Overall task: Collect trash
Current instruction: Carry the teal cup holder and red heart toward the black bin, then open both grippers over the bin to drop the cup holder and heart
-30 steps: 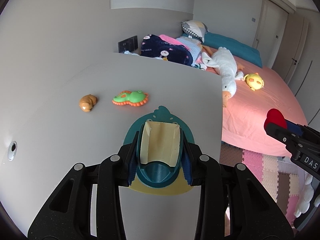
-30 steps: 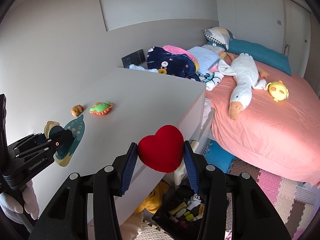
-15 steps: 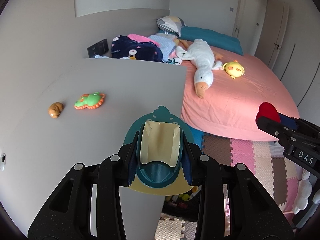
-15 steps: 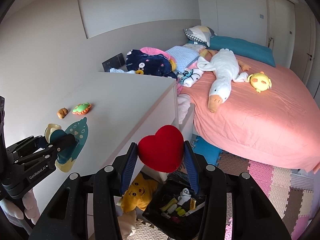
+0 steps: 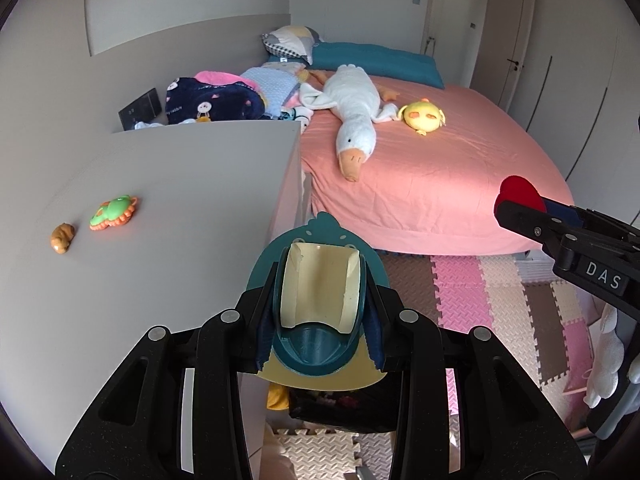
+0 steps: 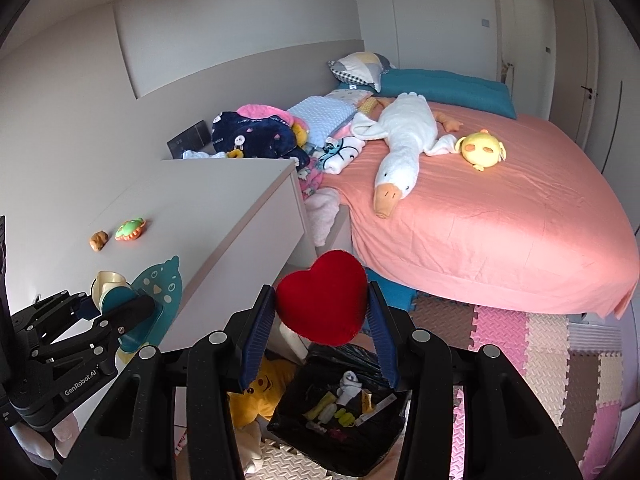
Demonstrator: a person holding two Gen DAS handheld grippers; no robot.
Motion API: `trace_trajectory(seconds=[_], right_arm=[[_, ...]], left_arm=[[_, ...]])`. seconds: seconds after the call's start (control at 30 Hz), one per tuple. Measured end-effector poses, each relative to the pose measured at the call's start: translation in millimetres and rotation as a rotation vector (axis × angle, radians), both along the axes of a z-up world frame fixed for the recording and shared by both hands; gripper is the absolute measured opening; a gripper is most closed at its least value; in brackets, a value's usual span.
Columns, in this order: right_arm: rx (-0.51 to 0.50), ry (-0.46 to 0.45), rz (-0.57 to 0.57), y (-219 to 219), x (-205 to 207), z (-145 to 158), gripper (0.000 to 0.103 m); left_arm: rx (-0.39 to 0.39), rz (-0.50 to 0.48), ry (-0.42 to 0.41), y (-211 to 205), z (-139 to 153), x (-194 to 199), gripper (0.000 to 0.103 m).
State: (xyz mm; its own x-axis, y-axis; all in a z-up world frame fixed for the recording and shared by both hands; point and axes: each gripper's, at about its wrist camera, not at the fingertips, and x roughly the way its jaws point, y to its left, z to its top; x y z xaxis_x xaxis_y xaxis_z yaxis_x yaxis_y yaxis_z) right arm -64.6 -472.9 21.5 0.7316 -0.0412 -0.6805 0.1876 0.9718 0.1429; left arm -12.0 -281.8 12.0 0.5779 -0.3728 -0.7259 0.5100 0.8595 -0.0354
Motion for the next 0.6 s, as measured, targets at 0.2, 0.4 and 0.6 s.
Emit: trace_trajectory(seconds=[0.2,0.4,0.6], right_arm=[[-0.006,-0.005,-0.070,-15,-1,3,0.063],[-0.007,-0.040,-0.135,-30,-1,9,0.075],[-0.001,-0.035,-0.133,-32,2,7,0.075]], left_arm=[[-0.007,-0.096,0.064,-16,-5,-8,0.056],[0.015,-0.093,0.028,-19,-2,-11,0.084],[0.025,-0.078,0.022,-14,-2,-5,0.084]])
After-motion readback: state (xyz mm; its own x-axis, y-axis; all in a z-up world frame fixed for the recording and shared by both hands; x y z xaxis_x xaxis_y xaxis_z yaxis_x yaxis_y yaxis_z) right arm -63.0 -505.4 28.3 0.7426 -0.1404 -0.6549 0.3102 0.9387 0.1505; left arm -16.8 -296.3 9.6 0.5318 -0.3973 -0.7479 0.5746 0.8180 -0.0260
